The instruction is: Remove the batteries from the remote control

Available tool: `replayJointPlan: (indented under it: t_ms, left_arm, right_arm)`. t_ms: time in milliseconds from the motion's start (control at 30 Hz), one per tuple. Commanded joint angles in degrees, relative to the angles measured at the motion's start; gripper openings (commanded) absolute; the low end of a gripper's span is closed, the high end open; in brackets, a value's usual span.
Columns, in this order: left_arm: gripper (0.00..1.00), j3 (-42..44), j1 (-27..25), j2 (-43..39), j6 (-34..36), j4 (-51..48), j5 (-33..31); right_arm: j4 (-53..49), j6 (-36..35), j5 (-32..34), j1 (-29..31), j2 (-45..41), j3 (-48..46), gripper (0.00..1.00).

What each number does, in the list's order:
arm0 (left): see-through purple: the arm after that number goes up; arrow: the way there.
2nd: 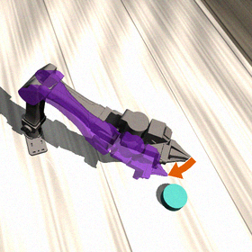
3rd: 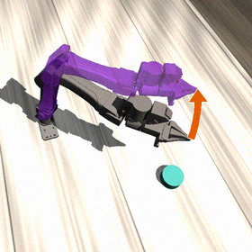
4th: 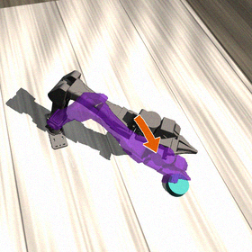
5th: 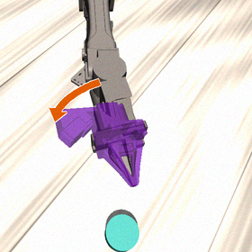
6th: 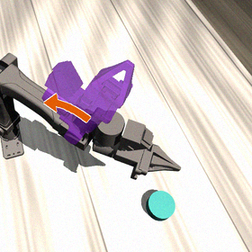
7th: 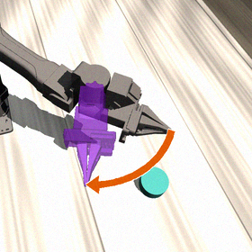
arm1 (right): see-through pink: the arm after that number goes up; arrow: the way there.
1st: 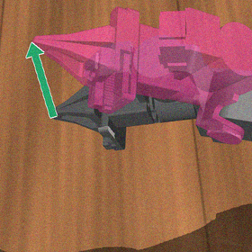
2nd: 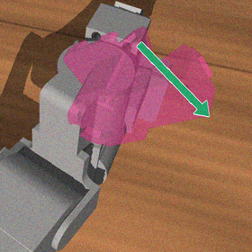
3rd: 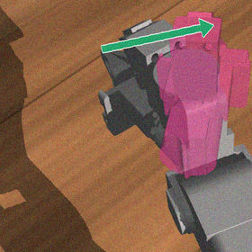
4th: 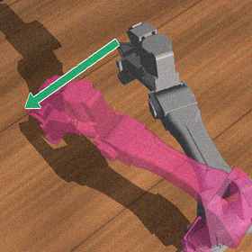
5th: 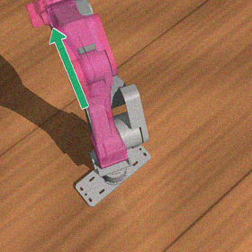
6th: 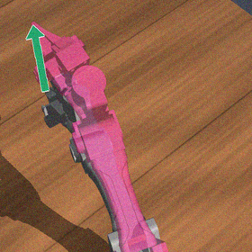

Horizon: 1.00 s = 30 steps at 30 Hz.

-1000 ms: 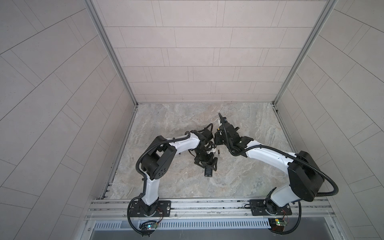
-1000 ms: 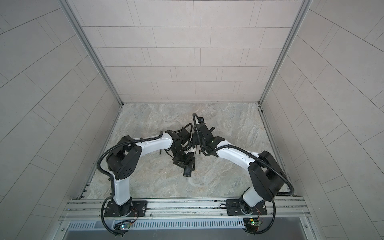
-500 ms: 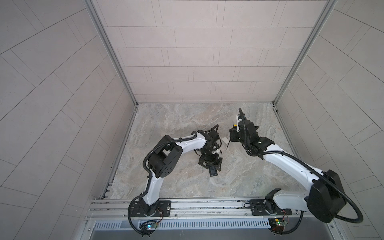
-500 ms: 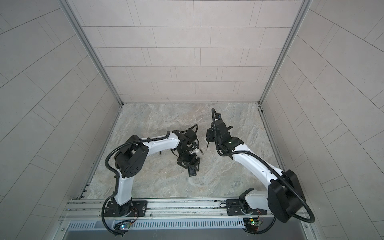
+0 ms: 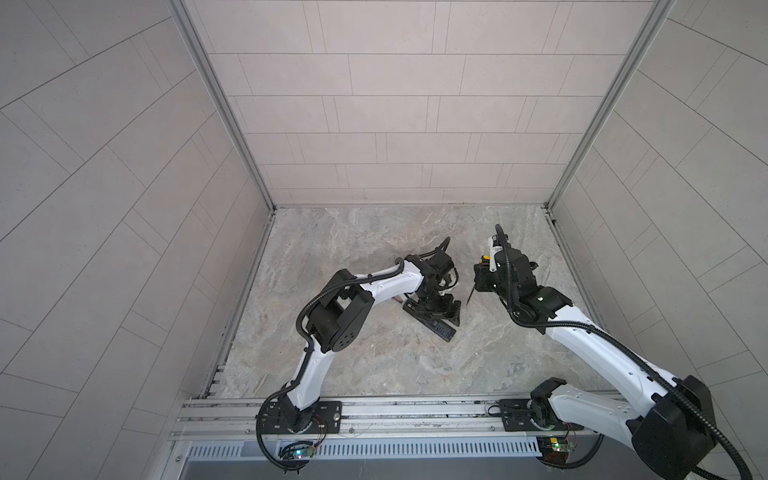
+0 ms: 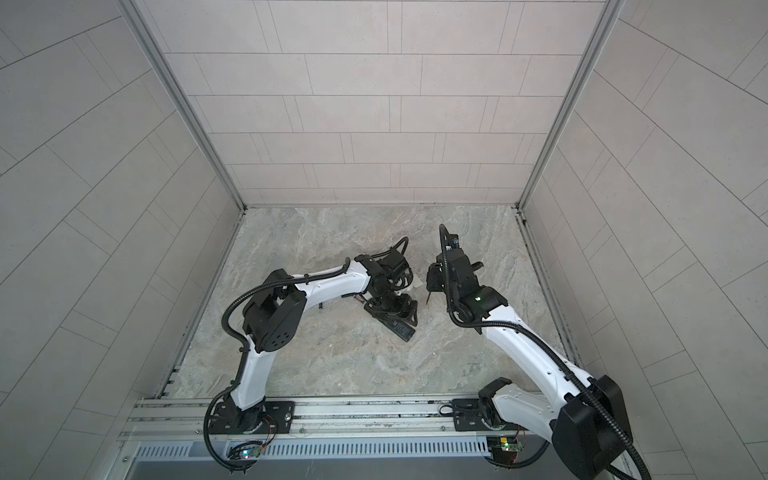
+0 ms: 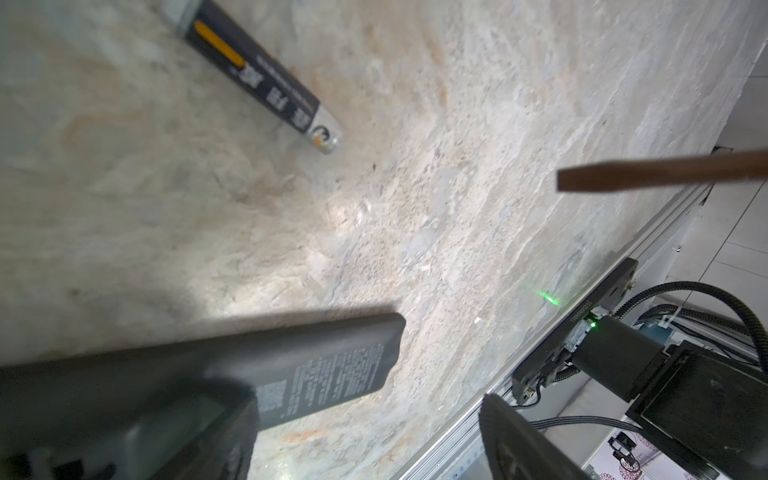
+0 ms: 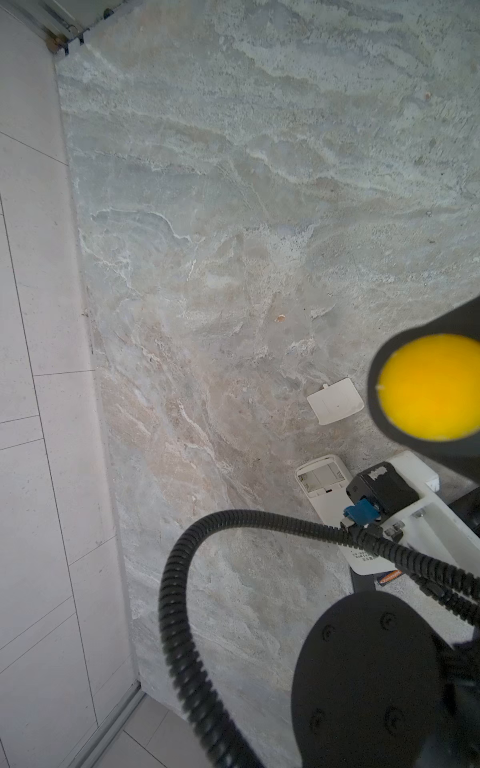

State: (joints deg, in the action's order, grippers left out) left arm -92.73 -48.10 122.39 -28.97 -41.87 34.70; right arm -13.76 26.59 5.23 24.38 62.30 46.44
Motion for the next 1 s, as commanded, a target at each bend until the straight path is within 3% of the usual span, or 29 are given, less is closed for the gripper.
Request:
replayJointPlan:
  t_ms: [0, 133, 300, 500, 767, 967]
  left_arm:
    - [0.92, -2.2, -0.9, 3.3, -1.2, -0.3, -0.6]
    - [0.91, -5.3, -2.0, 3.1, -0.8, -0.5, -1.5]
    - [0.91, -5.3, -2.0, -2.1, 1.7, -3.1, -8.2]
    - [0.92, -3.9, 2.4, -8.2, 6.3, -9.5, -15.7]
    - [0.92, 0.8, 12.8, -10.0, 9.4, -7.6, -11.8]
    - [0.92, 1.3, 15.9, -7.6, 9.9, -6.5, -7.6]
  right_arm:
    - [-0.2, -1.0, 1.0, -0.6, -2.3, 0.4, 0.00]
    - [-1.7, -1.1, 0.5, -1.1, -3.6, 1.2, 0.00]
    - [-4.9, -0.1, -0.9, -1.2, -5.3, 1.1, 0.00]
    - [-7.9, 1.5, -6.7, 0.3, -7.1, -1.3, 0.00]
    - [-0.7, 0.6, -10.1, 9.0, -8.5, -7.0, 0.00]
    - [7.1, -1.0, -12.0, 13.5, -3.1, -8.1, 0.00]
